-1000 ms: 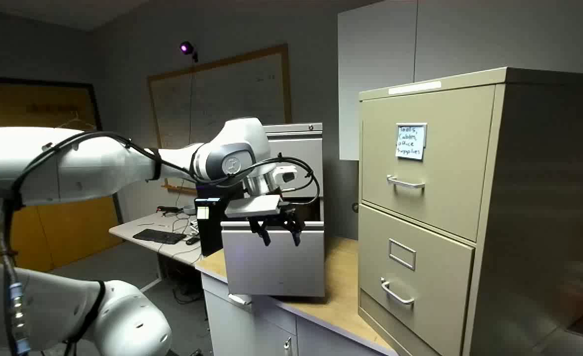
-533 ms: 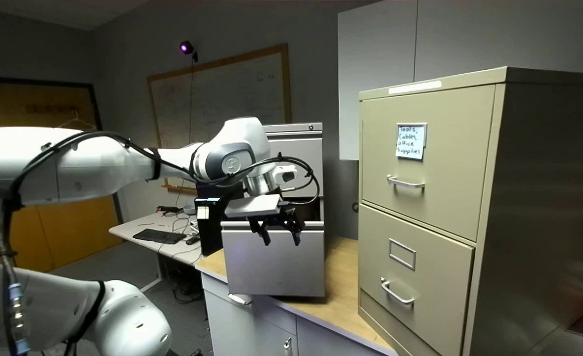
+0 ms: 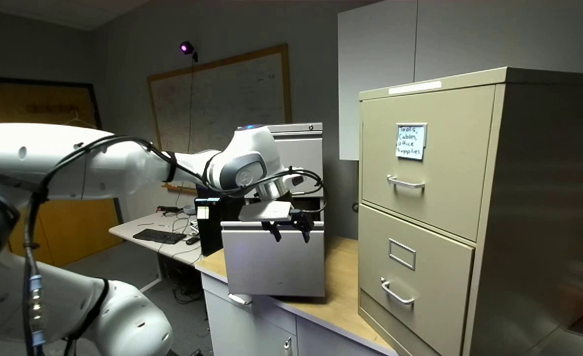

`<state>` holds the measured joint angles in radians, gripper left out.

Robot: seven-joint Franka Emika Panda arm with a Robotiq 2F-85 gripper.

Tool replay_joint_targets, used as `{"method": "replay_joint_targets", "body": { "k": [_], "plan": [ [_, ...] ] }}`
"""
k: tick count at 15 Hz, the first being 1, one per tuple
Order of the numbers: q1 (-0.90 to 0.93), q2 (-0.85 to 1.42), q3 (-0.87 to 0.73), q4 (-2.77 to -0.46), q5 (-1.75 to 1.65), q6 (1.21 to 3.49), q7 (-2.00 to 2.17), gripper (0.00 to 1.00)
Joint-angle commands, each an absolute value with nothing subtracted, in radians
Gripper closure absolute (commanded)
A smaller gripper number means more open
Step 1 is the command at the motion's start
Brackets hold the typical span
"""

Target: Close the bottom drawer of the cabinet at the left

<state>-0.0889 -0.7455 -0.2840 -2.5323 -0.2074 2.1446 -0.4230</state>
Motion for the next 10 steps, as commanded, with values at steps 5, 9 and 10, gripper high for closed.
{"method": "replay_joint_targets", "body": {
  "k": [5, 9, 10],
  "plan": [
    [-0.019, -0.502, -0.338, -2.520, -0.008, 2.427, -0.438, 0.57],
    [0.065, -0.409, -0.387, -2.486, 0.223, 2.539, -0.487, 0.87],
    [0.095, -0.390, -0.399, -2.467, 0.292, 2.555, -0.505, 0.95]
  ]
}}
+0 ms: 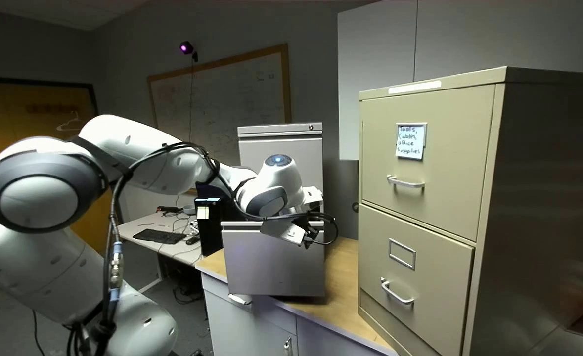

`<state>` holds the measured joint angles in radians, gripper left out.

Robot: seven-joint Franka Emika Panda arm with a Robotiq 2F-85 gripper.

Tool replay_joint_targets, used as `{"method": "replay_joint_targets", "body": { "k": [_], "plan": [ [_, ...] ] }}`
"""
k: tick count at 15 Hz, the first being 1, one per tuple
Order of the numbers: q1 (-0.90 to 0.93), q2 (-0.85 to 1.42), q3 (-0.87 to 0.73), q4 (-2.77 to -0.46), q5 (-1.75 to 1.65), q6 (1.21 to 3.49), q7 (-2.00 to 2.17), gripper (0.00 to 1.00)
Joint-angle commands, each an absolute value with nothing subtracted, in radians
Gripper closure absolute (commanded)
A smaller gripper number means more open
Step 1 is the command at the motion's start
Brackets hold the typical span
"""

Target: Close the bottom drawer of the cabinet at the left

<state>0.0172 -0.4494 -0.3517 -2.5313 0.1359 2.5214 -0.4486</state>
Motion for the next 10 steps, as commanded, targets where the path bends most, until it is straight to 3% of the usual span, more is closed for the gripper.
{"method": "replay_joint_targets", "body": {
  "k": [1, 10],
  "plan": [
    [0.121, -0.373, -0.406, -2.450, 0.351, 2.568, -0.526, 0.99],
    [0.194, -0.196, -0.363, -2.243, 0.712, 2.517, -0.747, 1.00]
  ]
}}
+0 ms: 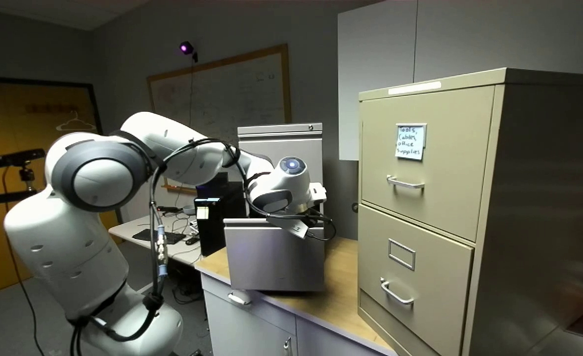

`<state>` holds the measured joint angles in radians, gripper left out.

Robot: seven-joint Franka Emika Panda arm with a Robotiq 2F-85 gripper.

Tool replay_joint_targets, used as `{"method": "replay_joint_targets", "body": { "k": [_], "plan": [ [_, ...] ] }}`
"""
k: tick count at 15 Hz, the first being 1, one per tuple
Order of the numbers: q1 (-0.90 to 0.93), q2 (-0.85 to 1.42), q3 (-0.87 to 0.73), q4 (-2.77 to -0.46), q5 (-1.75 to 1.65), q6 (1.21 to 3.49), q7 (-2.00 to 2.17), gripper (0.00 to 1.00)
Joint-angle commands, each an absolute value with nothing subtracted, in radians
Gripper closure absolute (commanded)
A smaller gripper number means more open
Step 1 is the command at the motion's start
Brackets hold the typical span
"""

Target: Close the bottom drawer of the cabinet at the left

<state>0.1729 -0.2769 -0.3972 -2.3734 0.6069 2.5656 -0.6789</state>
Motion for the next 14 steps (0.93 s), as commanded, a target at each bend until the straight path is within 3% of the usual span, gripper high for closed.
{"method": "replay_joint_targets", "body": {
  "k": [1, 14],
  "plan": [
    [0.187, -0.161, -0.347, -2.207, 0.743, 2.506, -0.775, 1.00],
    [-0.033, 0.220, -0.083, -1.723, 0.903, 2.311, -0.791, 1.00]
  ]
}}
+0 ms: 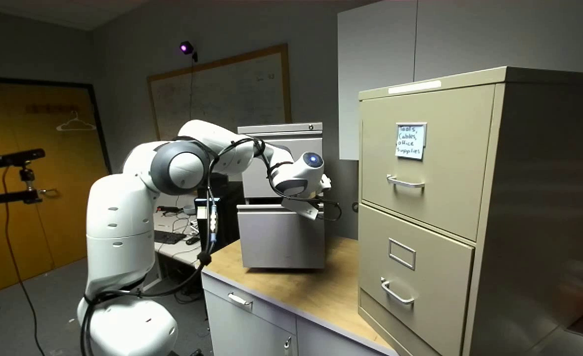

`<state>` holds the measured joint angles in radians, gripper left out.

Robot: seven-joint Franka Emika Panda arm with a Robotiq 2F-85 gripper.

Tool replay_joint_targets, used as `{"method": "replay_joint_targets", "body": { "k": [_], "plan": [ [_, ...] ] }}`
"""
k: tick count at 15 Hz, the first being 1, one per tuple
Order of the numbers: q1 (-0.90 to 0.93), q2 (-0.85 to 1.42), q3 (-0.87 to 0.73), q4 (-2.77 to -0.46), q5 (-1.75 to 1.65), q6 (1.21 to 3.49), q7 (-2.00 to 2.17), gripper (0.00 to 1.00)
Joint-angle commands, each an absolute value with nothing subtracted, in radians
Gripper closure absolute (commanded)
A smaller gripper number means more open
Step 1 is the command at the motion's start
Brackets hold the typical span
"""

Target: Close the bottom drawer of the cabinet at the left

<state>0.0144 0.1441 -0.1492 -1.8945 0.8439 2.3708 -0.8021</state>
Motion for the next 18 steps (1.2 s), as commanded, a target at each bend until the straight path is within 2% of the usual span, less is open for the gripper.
{"method": "replay_joint_targets", "body": {
  "k": [1, 13, 18],
  "plan": [
    [-0.046, 0.249, -0.069, -1.688, 0.913, 2.298, -0.789, 1.00],
    [-0.085, 0.509, 0.046, -1.350, 0.875, 2.242, -0.717, 1.00],
    [-0.094, 0.516, 0.046, -1.308, 0.785, 2.190, -0.680, 1.00]
  ]
}}
